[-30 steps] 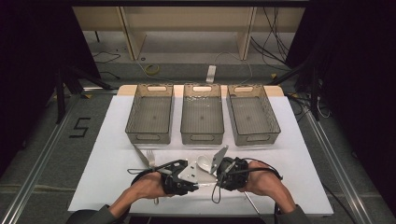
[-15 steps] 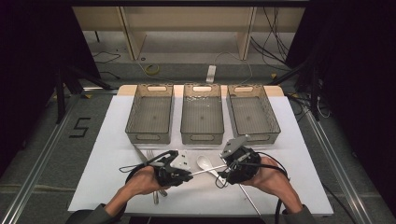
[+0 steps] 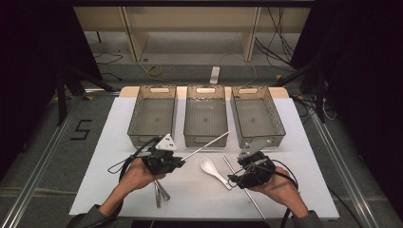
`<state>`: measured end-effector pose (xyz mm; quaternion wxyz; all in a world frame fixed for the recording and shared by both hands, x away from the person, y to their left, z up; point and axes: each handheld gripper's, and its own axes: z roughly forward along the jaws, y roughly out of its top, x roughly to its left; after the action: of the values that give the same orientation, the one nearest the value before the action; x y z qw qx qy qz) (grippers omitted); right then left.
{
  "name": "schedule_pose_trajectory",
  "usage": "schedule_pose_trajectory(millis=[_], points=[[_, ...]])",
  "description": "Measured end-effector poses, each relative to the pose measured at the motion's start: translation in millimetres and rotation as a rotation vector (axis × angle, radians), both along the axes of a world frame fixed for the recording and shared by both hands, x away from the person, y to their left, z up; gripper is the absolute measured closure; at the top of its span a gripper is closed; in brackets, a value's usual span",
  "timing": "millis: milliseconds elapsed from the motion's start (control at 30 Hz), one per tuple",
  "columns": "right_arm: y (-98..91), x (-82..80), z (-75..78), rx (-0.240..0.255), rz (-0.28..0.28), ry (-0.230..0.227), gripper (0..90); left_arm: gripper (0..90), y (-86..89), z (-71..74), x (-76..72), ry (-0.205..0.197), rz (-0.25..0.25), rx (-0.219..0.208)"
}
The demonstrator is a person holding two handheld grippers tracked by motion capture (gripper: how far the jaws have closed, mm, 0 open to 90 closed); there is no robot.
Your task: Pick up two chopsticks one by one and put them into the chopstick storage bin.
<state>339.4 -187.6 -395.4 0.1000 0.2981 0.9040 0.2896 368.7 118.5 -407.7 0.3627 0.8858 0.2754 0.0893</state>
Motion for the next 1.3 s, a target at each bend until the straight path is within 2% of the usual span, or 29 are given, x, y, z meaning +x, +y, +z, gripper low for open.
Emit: schedule_pose_trajectory(millis=[67,167,233,300,500,800,933,1133,1300], points=[[-4.3,1.3,-6.1,-0.011,-0.033,0.018,36.3,83.7,4.3,1.4,2.6,-0.007,0.03,-0.006],[-9.0,2.6,-12.2,-0.011,-0.053,0.03,35.4,83.6,10.2,2.4,6.0,0.001,0.047,-0.023],[-16.0,3.1,-19.9,-0.011,-0.075,0.059,32.7,83.6,15.5,4.0,9.5,0.007,0.059,-0.023],[-19.6,2.8,-24.3,-0.017,-0.088,0.058,31.4,83.6,17.3,4.8,10.6,0.002,0.065,-0.023],[-27.0,0.8,-31.3,-0.022,-0.135,0.064,28.9,83.7,28.0,11.5,17.3,-0.018,0.123,-0.041],[-30.1,-0.7,-36.8,-0.024,-0.148,0.076,28.7,83.6,57.2,18.9,39.5,-0.033,0.264,-0.07],[-31.4,-2.0,-37.8,-0.023,-0.144,0.084,28.8,83.7,68.8,21.5,50.6,-0.027,0.317,-0.086],[-33.6,-2.3,-40.2,-0.025,-0.15,0.094,27.6,83.6,84.5,25.3,68.2,-0.02,0.371,-0.096],[-34.8,-2.3,-40.8,-0.021,-0.151,0.101,27.4,83.6,95.4,25.5,84.9,-0.017,0.457,-0.114]])
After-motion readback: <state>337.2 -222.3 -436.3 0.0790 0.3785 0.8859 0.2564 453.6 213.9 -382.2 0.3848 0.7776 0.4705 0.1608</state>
